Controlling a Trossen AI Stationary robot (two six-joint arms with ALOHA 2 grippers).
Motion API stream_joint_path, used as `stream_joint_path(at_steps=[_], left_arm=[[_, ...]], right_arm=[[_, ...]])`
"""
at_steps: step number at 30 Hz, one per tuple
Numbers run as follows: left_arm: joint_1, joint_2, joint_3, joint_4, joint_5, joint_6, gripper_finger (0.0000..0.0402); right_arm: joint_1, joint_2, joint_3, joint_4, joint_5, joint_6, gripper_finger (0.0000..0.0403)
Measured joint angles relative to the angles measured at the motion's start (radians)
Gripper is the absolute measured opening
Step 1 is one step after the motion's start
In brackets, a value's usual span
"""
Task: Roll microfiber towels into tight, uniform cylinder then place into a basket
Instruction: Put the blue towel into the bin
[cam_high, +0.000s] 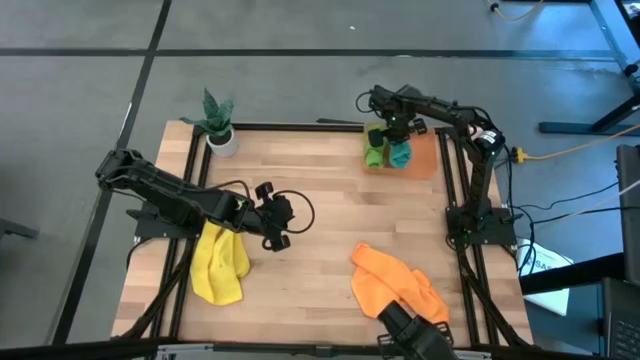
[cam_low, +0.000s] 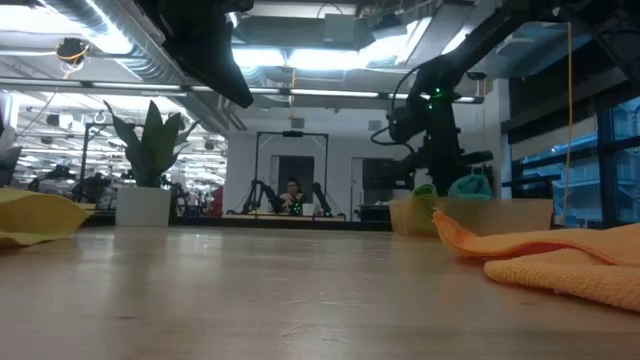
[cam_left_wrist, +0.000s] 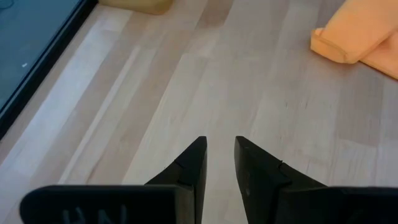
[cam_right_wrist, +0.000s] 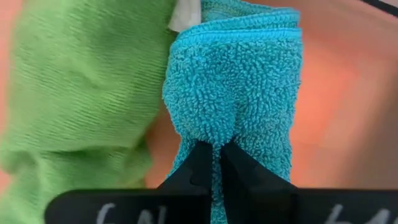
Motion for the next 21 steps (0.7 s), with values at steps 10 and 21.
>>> stream_joint_path(at_steps=[10, 21], left_arm=[[0.000, 0.000, 0.000, 0.000, 0.013, 0.000, 0.0072], [0.000, 0.000, 0.000, -0.001, 0.015, 0.000, 0.0072]], right_arm=[[0.000, 0.000, -0.093, 0.214, -0.007, 0.045, 0.0014], [0.000, 0.000, -0.115, 0.257, -0.042, 0.002, 0.0093]])
